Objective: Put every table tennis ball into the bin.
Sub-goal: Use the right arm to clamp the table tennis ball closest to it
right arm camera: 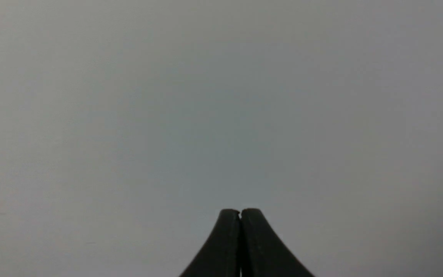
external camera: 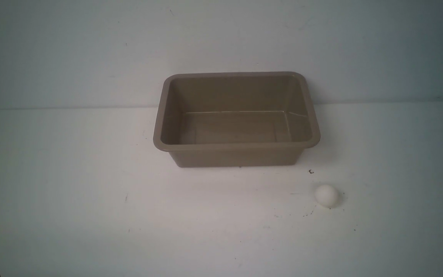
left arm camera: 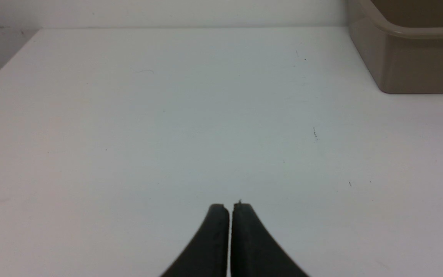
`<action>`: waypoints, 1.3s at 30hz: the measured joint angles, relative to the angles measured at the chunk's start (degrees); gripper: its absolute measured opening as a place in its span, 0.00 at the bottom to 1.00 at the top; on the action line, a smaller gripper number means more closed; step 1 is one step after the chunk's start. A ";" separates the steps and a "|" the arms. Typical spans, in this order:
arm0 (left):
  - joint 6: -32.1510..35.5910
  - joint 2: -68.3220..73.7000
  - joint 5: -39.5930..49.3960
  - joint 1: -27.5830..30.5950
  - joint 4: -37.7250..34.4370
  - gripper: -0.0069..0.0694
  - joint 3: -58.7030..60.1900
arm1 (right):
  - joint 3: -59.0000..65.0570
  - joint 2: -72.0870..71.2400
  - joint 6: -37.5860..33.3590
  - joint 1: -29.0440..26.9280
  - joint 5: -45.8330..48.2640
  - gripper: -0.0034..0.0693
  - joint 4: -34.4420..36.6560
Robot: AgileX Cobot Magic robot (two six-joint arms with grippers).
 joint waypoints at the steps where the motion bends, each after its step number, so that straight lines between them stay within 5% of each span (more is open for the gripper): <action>1: 0.00 0.00 0.00 0.00 0.00 0.09 0.00 | 0.00 0.00 -1.94 0.00 3.68 0.02 1.77; 4: 0.00 0.00 0.00 0.00 0.00 0.09 0.00 | 0.00 0.00 -13.70 0.00 16.16 0.02 13.91; 9: 0.00 0.00 0.00 0.00 0.00 0.09 0.00 | 0.00 0.60 -41.50 -0.04 37.24 0.02 45.36; 13: 0.00 0.00 0.00 0.00 0.00 0.09 0.00 | 0.00 1.10 -56.49 -0.04 41.05 0.02 62.91; 14: 0.00 0.00 0.00 0.00 0.00 0.09 0.00 | 0.04 1.09 -66.84 -0.04 40.99 0.02 76.52; 19: 0.00 0.00 0.00 0.00 0.00 0.09 0.00 | 0.04 1.97 -91.48 -0.04 38.62 0.02 104.75; 23: 0.00 0.00 0.00 0.00 0.00 0.09 0.00 | 0.04 3.63 -100.32 -0.04 38.38 0.02 115.51; 28: 0.00 0.00 0.00 0.00 0.00 0.09 0.00 | 0.04 8.22 -106.18 4.18 39.74 0.03 119.48; 35: 0.00 0.00 0.00 0.00 0.00 0.09 0.00 | 0.04 15.43 -107.24 20.67 34.70 0.03 117.81; 39: 0.00 0.00 0.00 0.00 0.00 0.09 0.00 | 0.04 20.76 -100.77 30.77 30.85 0.03 109.21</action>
